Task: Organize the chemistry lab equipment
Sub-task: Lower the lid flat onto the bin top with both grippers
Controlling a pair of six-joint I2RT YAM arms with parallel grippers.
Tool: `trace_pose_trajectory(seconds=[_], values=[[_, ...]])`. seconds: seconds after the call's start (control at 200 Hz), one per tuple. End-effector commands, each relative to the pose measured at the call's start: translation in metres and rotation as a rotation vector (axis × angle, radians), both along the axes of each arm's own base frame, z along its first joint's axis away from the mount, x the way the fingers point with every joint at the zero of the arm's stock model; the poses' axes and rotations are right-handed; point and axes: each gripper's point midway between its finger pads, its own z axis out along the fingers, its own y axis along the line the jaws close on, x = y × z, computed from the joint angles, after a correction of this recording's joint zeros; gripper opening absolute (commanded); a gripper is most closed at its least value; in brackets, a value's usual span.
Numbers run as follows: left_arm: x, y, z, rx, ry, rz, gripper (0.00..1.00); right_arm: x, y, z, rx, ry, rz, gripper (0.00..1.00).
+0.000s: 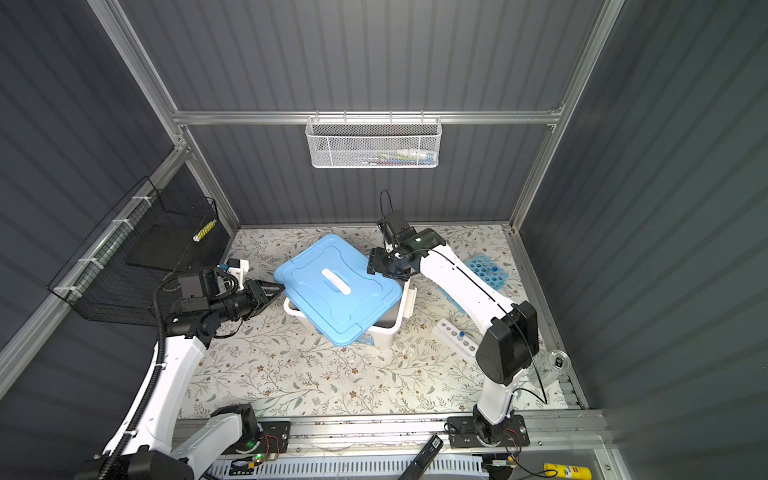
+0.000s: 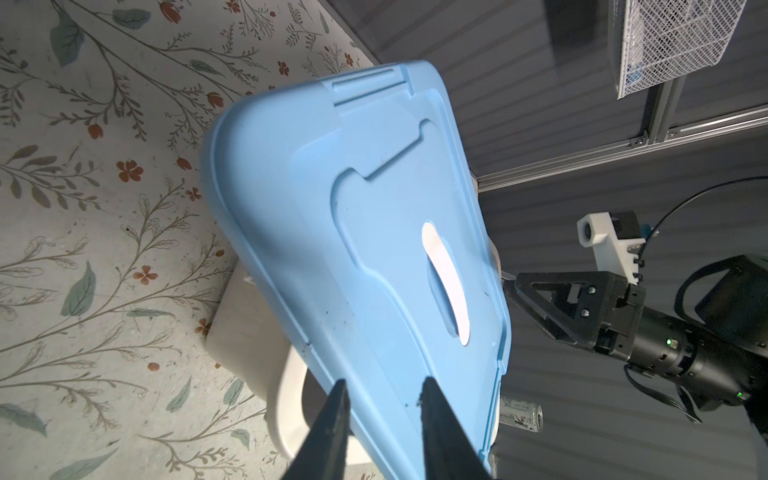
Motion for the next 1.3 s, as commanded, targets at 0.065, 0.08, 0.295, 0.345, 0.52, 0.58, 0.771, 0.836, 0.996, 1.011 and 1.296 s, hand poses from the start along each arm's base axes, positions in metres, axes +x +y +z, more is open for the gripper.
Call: trace_pose_trajectory(seconds=[0.065,0.08,0.295,0.345,0.52,0.58,0.771,0.836,0.996,1.011,1.296], values=[[0.003,0.005,0.022,0.042,-0.049,0.017,0.49,-0.009,-0.015,0.014,-0.055,-0.026,-0.004,0.7],[0.003,0.006,0.026,0.049,-0.054,0.02,0.5,-0.01,-0.016,0.017,-0.054,-0.031,-0.009,0.7],[0.026,0.017,0.049,0.208,-0.05,-0.036,0.61,-0.036,-0.035,0.047,-0.068,-0.008,-0.096,0.7],[0.038,0.019,0.049,0.231,-0.046,-0.048,0.62,-0.044,-0.039,0.047,-0.076,0.012,-0.128,0.7],[0.095,0.023,0.043,0.284,-0.023,-0.122,0.64,-0.072,-0.035,0.037,-0.055,0.103,-0.171,0.7],[0.11,0.021,0.037,0.294,-0.012,-0.16,0.64,-0.082,-0.028,0.029,-0.044,0.159,-0.169,0.7],[0.142,0.012,0.015,0.317,-0.006,-0.236,0.64,-0.101,-0.021,0.017,-0.059,0.215,-0.19,0.69],[0.144,0.002,0.006,0.313,0.013,-0.282,0.64,-0.105,-0.019,0.005,-0.056,0.245,-0.2,0.68],[0.144,-0.011,0.007,0.303,-0.012,-0.317,0.63,-0.107,-0.013,-0.012,-0.055,0.269,-0.22,0.68],[0.144,-0.011,0.007,0.303,-0.013,-0.318,0.63,-0.107,-0.012,-0.014,-0.056,0.271,-0.22,0.68],[0.137,-0.012,-0.005,0.299,0.008,-0.332,0.63,-0.098,0.005,-0.024,-0.034,0.276,-0.21,0.68]])
